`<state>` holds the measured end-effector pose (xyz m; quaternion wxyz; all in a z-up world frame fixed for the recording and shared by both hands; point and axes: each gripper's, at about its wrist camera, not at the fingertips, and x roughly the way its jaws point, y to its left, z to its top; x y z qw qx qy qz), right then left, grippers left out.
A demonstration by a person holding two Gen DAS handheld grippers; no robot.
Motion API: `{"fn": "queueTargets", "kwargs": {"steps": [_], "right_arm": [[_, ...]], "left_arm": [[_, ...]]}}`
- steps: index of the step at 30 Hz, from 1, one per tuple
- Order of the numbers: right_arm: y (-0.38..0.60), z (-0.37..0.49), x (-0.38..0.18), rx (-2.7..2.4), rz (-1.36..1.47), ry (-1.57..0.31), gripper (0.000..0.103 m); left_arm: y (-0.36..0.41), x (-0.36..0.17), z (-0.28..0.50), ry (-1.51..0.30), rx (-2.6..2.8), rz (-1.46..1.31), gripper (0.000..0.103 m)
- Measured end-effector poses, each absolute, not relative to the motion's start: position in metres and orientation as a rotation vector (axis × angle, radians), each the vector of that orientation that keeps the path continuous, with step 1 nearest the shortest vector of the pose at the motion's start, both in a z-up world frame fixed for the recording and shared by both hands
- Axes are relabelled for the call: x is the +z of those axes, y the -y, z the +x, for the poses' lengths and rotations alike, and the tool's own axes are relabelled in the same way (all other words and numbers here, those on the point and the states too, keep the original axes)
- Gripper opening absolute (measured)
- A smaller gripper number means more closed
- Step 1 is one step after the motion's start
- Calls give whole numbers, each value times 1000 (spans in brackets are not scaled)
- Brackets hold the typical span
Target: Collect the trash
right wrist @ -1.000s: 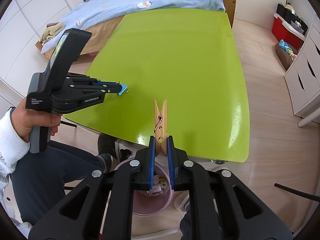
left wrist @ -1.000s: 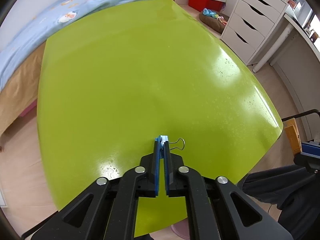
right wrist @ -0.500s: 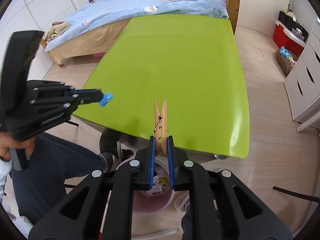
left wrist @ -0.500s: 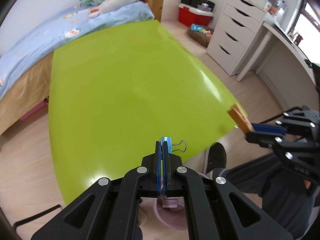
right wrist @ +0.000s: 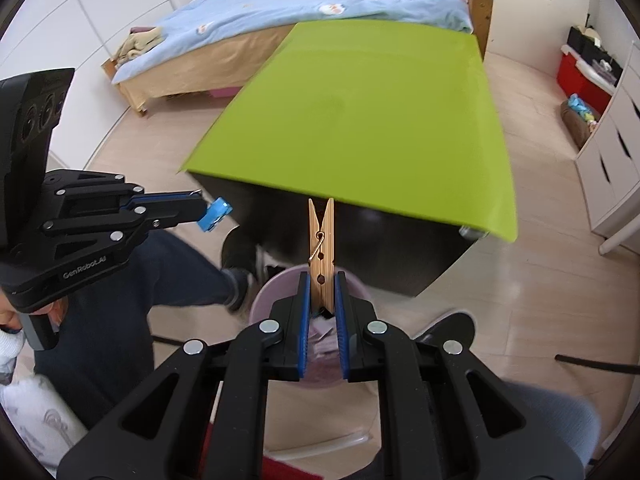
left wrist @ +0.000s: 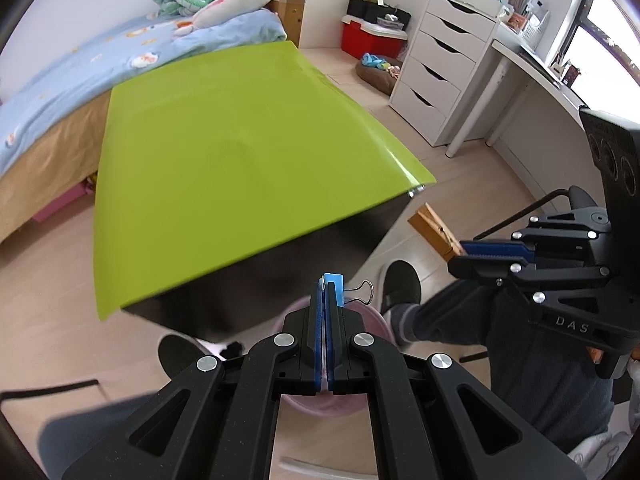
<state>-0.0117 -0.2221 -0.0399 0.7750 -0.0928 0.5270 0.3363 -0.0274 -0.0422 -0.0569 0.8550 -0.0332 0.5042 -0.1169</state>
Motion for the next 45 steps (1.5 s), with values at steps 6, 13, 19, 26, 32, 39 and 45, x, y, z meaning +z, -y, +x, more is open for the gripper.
{"fn": "queueTargets", "kwargs": {"steps": [6, 13, 19, 26, 32, 39, 45], "right_arm": [[225, -28, -48, 758, -191, -1172, 11], [223, -22, -53, 753, -165, -1192, 58], [233, -16, -44, 711, -109, -1146, 96], [244, -11, -30, 629, -102, -1094, 99], [250, -8, -22, 602, -95, -1079, 100], [255, -7, -20, 582, -89, -1070, 100], [254, -9, -20, 579, -106, -1055, 100]], "left_arm": [[38, -61, -44, -1070, -248, -91, 1], [38, -59, -48, -1063, -244, -100, 1], [39, -59, -50, -1061, -255, -97, 1], [47, -58, -51, -1064, -288, -91, 1], [54, -61, -49, -1078, -299, -82, 9], [49, -63, -47, -1059, -259, -119, 87], [43, -59, -46, -1046, -228, -135, 95]]}}
